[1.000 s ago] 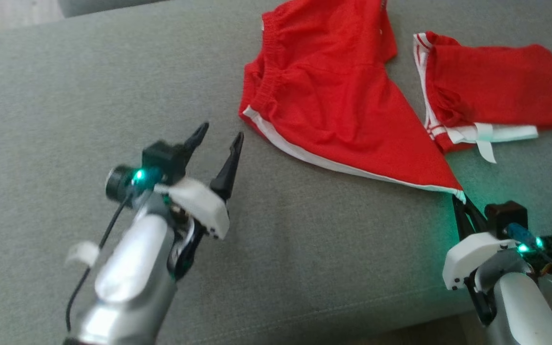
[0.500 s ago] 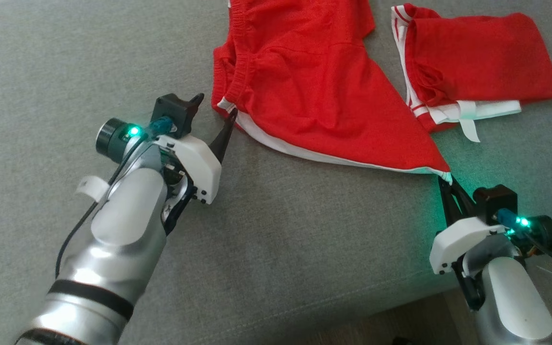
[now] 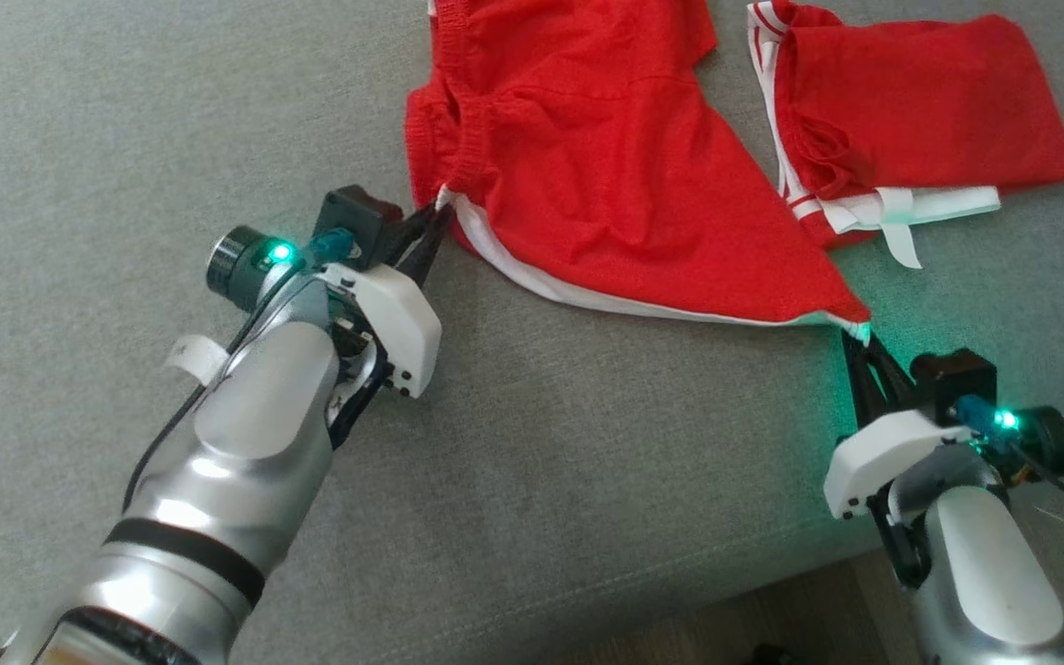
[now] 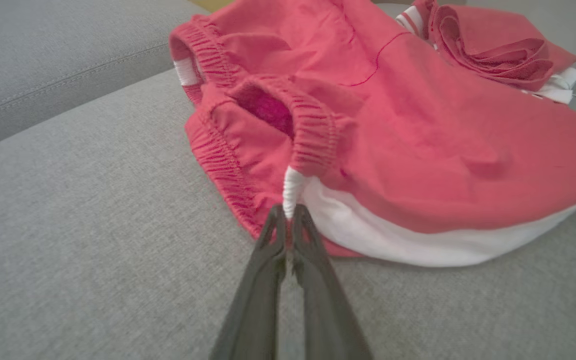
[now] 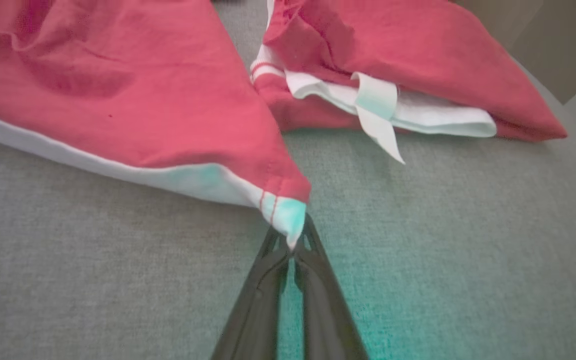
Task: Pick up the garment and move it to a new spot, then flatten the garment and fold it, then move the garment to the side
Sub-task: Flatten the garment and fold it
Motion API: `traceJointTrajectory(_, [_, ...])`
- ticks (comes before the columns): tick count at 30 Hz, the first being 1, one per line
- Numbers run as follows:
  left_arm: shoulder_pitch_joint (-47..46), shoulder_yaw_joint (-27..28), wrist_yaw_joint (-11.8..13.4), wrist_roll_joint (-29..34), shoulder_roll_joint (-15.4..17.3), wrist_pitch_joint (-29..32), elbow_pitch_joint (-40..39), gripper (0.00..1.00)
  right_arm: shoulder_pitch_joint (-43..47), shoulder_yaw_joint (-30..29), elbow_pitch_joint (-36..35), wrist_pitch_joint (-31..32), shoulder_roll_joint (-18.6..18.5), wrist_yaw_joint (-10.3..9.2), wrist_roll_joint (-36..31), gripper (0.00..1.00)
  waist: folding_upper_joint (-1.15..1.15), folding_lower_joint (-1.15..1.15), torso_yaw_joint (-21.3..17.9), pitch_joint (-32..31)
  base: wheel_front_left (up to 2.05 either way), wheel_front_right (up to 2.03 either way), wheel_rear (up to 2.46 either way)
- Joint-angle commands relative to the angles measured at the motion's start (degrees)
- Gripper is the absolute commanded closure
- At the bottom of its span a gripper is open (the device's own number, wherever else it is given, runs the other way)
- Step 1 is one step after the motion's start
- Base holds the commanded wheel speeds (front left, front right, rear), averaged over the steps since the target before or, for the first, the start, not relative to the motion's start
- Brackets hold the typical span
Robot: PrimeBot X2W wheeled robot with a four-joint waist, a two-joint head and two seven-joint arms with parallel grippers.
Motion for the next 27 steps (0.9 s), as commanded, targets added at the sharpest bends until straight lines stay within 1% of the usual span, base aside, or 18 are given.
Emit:
traceJointTrajectory(1, [-3.2, 0.9, -0.3, -0.9, 1.3, -1.0, -1.3, 1.0, -1.3, 1.3, -1.6, -0.8, -0.2, 0.37, 0.2, 1.0, 0.0, 0.0, 0.2, -0.1, 0.0, 0.0, 0.0])
traceJointTrajectory(9, [-3.3, 0.2, -0.3, -4.2, 2.7, -3.5, -3.8, 1.0, -3.1, 1.2, -4.0, -3.5, -0.8, 0.37, 0.3, 1.0, 0.0, 0.0, 2.2, -2.2, 0.0, 0.0, 0.0])
traceJointTrajectory(17, [-2.4, 3.0, 0.0, -5.5, 4.8, -4.2, -12.9, 1.0, -8.4, 3.5, -10.2, -4.5, -4.6, 0.37, 2.1, 1.0, 0.0, 0.0, 5.5, -6.2, 0.0, 0.0, 0.0])
traceJointTrajectory(21, [-3.1, 5.4, 1.5, -6.0, 6.1, -4.2, -19.4, 1.0, -14.3, 5.4, -13.6, -5.0, -6.9, 0.37, 3.1, 1.0, 0.0, 0.0, 6.8, -9.1, 0.0, 0.0, 0.0])
traceJointTrajectory(24, [-3.9, 7.6, 3.3, -6.6, 7.0, -4.2, -24.9, 1.0, -18.7, 6.7, -15.5, -5.0, -7.7, 0.37, 3.8, 1.0, 0.0, 0.0, 7.6, -11.6, 0.0, 0.0, 0.0])
traceJointTrajectory(27, [-3.7, 9.7, 5.6, -7.6, 8.0, -3.1, -30.2, 1.0, -21.0, 8.0, -16.8, -3.5, -8.4, 0.37, 4.2, 1.0, 0.0, 0.0, 8.4, -13.7, 0.0, 0.0, 0.0])
